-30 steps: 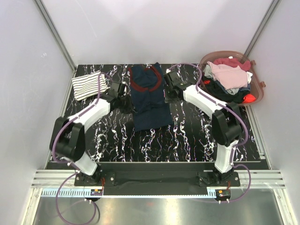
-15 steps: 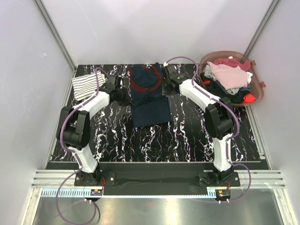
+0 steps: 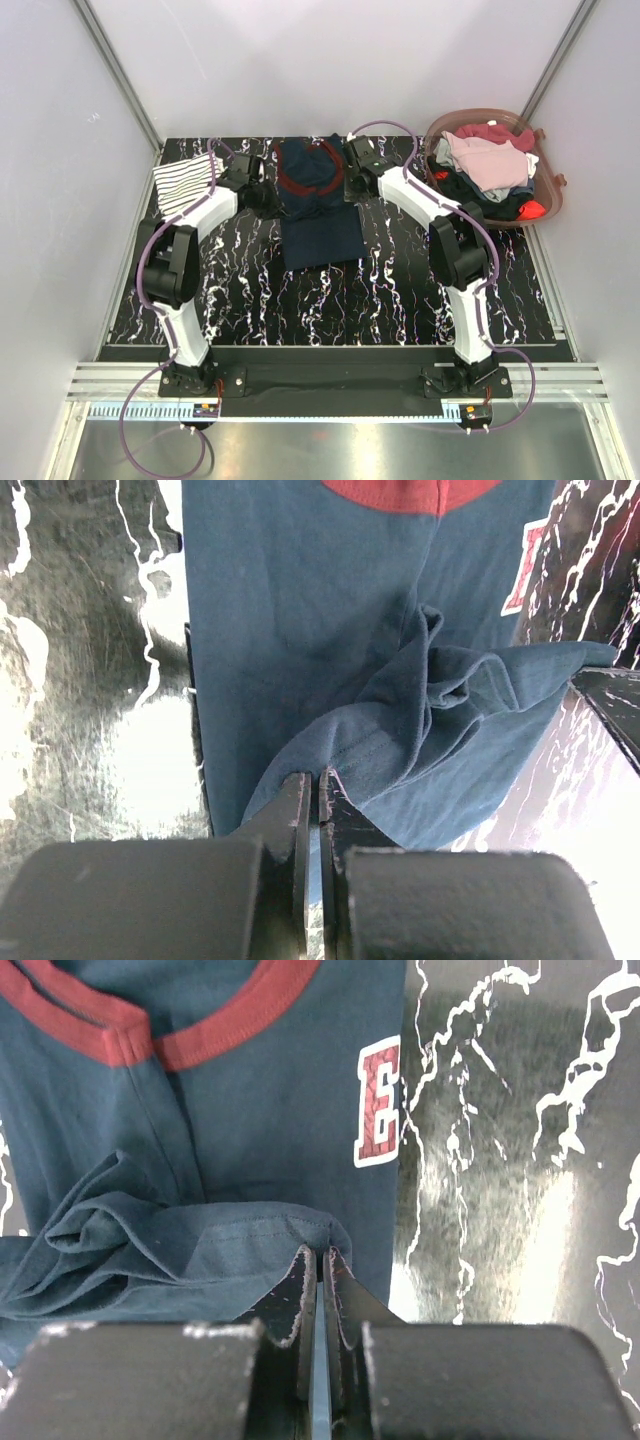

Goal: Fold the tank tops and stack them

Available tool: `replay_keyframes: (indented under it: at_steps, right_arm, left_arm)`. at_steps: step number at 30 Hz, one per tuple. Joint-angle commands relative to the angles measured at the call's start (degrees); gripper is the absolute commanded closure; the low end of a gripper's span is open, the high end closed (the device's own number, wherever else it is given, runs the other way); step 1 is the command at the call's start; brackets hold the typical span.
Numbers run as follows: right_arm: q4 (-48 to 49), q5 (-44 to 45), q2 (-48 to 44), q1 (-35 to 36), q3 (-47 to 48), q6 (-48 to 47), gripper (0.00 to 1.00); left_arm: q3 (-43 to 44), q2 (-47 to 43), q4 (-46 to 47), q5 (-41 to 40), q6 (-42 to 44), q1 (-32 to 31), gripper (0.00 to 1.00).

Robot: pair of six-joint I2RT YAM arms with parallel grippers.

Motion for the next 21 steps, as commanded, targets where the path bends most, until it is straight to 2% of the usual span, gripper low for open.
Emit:
replay_keyframes:
  at_steps: [1,6,7,8,9,10,11,12,13,14,17,21]
  right_arm:
    - [0.82,2.55,1.8,-0.49,4.32,-1.03,0.95]
    - [1.17,4.57,4.61,-0.67,8.01,-0.68,0.95]
    - [1.08,5.1,5.06,-0.67,9.84,-0.59,0.87]
    - [0.91,5.8,5.49,-0.76,10.73,-0.5,0.72]
    - [0.91,7.2,6.28,-0.67,11.44,-0.24,0.6]
    - [0.64,8.17,6.38,-0.76,12.23,0.02,0.53]
    - [0.9,8.79,6.03,-0.76,11.89,0.37,0.37]
    - [1.69,9.14,4.37,-0.76,10.93,0.73,0.25]
    - [3.7,8.97,2.96,-0.76,7.96,0.73,0.2]
    - [4.94,8.62,1.65,-0.76,6.01,0.64,0.09]
    - [7.93,7.39,-4.33,-0.85,-0.93,0.9,0.09]
    - [11.71,-0.59,-12.85,-1.29,-11.21,2.13,0.29]
  left_arm:
    - [3.34,1.43,1.96,2.64,-0.51,1.32,1.0]
    - [5.01,3.8,3.88,4.83,-1.3,2.28,1.0]
    - [5.1,4.24,4.76,5.71,-2.0,2.55,0.96]
    - [5.71,4.77,5.29,7.2,-2.36,2.81,0.86]
    - [5.97,5.21,6.25,7.47,-2.54,3.16,0.51]
    - [6.06,5.21,6.44,7.22,-2.54,3.34,0.42]
    - [5.8,4.95,6.87,6.43,-2.45,3.43,0.36]
    - [5.45,3.82,7.49,6.16,-2.36,3.6,0.29]
    - [5.1,2.94,7.67,5.64,-2.1,3.69,0.17]
    - [4.05,2.23,7.76,4.85,-1.92,3.69,0.16]
    - [0.2,-1.9,8.81,2.83,-1.75,3.69,0.14]
    - [-7.64,-8.05,14.16,2.9,-2.1,3.52,0.16]
